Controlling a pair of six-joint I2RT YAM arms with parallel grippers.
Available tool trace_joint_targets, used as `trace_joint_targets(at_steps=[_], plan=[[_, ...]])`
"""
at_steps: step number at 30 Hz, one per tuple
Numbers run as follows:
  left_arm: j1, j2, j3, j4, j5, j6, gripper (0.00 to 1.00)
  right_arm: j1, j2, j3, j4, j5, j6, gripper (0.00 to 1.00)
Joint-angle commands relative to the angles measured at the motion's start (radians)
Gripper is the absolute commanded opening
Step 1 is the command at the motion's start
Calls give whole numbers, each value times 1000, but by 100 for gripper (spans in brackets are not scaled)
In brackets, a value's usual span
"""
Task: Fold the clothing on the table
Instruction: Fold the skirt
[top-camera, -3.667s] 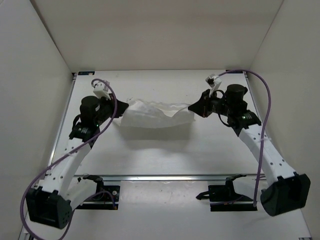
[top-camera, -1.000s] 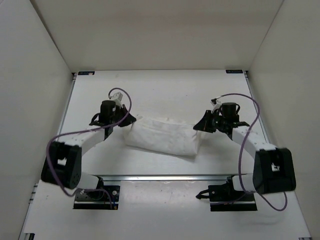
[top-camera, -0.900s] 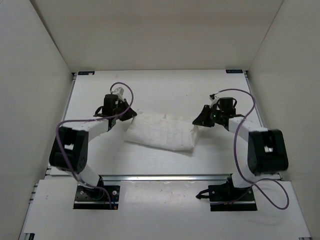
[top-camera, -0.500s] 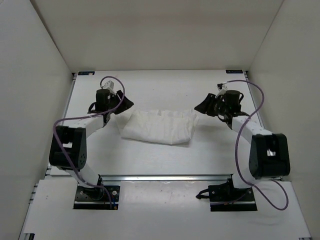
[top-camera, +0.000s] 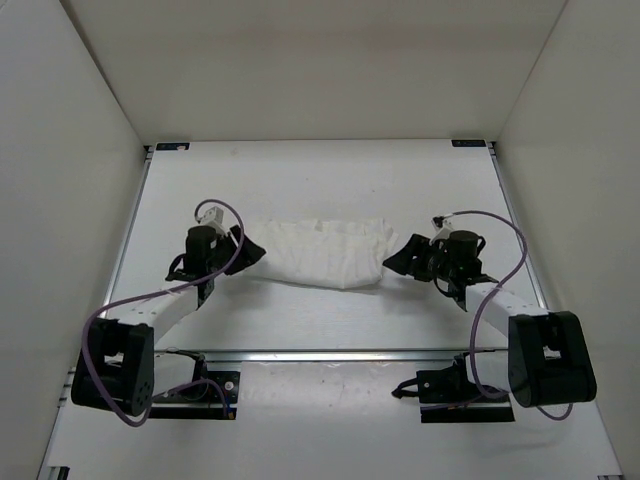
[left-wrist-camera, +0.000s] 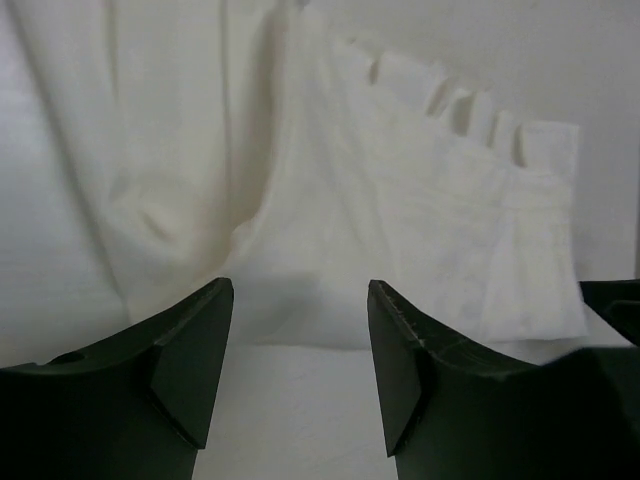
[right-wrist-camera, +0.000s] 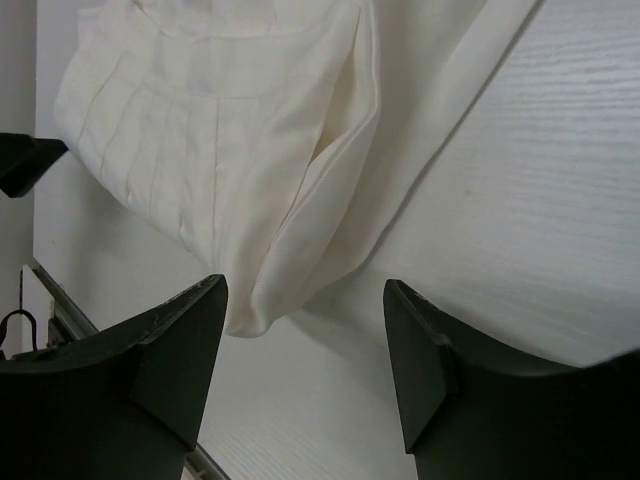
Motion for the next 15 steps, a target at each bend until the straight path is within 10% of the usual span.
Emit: trace_joint_targets(at_steps=[1, 11, 15], plan=[[-11, -2, -70, 30, -76, -23, 67, 29, 43, -22, 142, -20, 49, 61], [-36, 105, -110, 100, -136, -48, 67, 106, 173, -60, 285, -51, 160, 63], [-47, 148, -101, 116, -138, -58, 63, 120, 213, -52, 305, -49, 174, 49]])
